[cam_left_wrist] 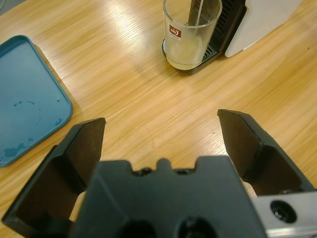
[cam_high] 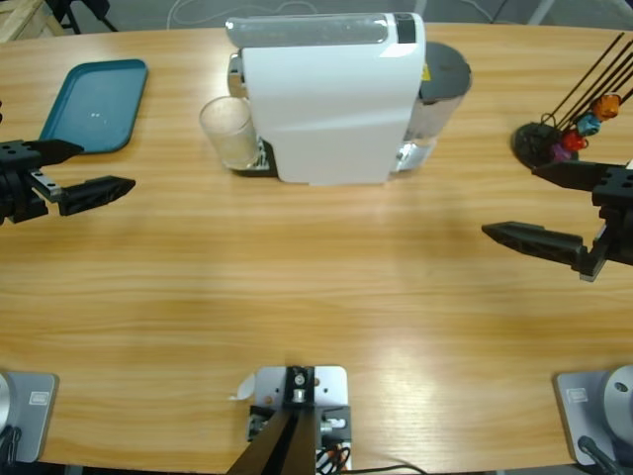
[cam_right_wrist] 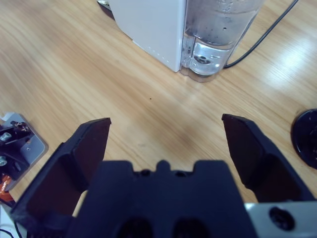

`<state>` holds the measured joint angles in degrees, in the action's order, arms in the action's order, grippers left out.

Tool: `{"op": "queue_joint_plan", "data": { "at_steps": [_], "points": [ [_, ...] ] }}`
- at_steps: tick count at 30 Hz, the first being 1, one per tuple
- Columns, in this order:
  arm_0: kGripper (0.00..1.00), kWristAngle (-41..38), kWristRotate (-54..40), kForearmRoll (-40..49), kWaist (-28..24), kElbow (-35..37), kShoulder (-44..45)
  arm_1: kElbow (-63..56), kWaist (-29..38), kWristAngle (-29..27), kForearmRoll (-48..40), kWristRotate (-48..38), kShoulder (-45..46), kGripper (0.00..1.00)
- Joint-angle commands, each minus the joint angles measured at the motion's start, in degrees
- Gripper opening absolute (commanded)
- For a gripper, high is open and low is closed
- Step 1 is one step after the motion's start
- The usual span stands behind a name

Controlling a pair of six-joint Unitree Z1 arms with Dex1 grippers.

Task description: Pour coffee

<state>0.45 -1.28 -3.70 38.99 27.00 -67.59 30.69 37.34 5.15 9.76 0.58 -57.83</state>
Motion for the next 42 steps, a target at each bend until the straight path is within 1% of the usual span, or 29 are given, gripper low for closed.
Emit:
{"op": "queue_joint_plan", "data": {
  "at_steps": [1,42],
  "points": [
    [0.991,-0.36,0.66,-0.61,0.65,-1.95,-1.26,-1.65,0.63,-0.92,-0.45,-0.14,-2.2,1.0],
    [0.991,-0.61,0.66,-1.13,0.83,-2.0,-2.19,-1.61,0.63,-1.29,-0.27,-0.06,-2.37,1.0]
  ]
}}
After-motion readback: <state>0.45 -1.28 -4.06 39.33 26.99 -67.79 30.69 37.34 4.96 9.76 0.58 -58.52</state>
